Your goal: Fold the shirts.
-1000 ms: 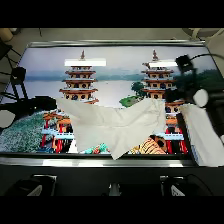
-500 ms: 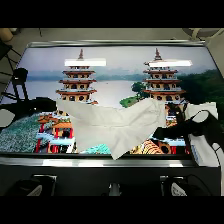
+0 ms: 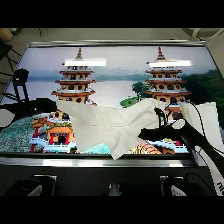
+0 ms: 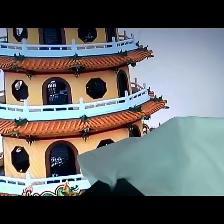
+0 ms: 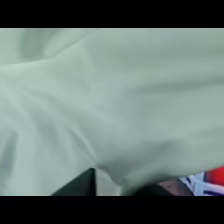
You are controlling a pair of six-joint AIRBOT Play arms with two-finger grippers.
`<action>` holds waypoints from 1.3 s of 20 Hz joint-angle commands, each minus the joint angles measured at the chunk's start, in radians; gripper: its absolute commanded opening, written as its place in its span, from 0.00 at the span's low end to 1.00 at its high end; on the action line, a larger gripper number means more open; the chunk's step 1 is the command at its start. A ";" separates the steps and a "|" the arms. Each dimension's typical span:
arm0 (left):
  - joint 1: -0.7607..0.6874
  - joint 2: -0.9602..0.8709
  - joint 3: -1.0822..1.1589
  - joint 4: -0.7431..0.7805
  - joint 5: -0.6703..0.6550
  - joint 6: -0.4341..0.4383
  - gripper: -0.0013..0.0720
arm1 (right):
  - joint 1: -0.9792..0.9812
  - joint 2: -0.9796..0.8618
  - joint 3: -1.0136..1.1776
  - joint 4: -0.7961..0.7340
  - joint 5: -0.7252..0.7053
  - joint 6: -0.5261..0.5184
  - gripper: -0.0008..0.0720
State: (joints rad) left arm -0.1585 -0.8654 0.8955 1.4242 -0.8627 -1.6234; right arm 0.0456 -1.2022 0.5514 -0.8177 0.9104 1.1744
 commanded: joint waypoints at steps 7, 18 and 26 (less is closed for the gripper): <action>0.059 0.045 0.412 0.019 0.000 0.001 0.05 | 0.032 0.192 0.662 -0.423 0.162 -0.222 0.05; 0.109 0.201 1.034 0.066 -0.047 0.000 0.05 | 0.032 0.555 1.377 -0.859 0.112 -0.079 0.05; 0.109 0.085 0.980 0.104 -0.312 0.001 0.05 | 0.032 0.415 1.377 -0.866 0.280 -0.070 0.05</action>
State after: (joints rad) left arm -0.0505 -0.7307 1.9079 1.5108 -1.0435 -1.6230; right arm 0.0784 -0.7280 1.9247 -1.6768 1.0760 1.0943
